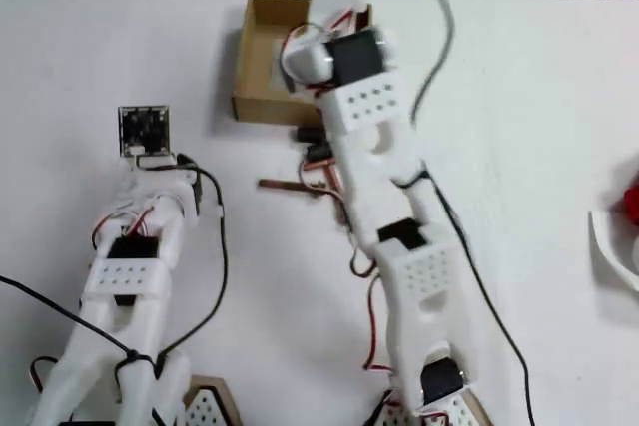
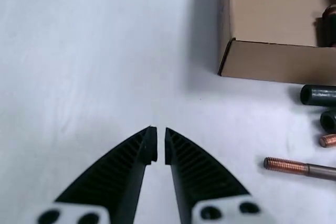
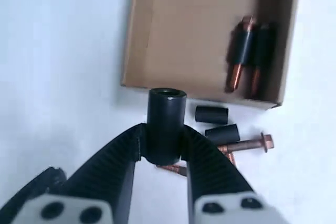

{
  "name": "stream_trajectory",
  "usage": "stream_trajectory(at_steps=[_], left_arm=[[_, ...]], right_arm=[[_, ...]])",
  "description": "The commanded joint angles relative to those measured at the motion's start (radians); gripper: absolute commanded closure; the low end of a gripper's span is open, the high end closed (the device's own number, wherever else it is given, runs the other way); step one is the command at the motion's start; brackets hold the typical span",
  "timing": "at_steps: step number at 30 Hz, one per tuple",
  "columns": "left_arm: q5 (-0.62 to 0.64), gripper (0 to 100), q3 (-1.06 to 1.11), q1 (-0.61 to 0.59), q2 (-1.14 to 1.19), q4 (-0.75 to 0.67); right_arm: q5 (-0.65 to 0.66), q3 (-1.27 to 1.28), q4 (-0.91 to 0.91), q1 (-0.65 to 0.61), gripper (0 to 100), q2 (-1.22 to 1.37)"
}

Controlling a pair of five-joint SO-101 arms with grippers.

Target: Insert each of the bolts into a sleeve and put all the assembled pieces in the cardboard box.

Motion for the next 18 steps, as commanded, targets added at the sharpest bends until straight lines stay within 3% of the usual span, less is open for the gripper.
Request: stream_trajectory(at_steps=[1, 9, 18], left_arm=[[-0.011, 94, -0.004, -0.008, -0.035, -0.026], [-0.011, 94, -0.004, -0.005, -0.035, -0.026], [-0.011, 94, -0.004, -0.005, -0.035, -0.026]], right_arm=[[0.006, 0.046, 0.021, 0.061, 97.8, -0.186], [0.005, 0.494, -0.051, 0.14, 97.8, -0.507], [0.005, 1.313, -0.522, 0.196, 97.8, -0.992]])
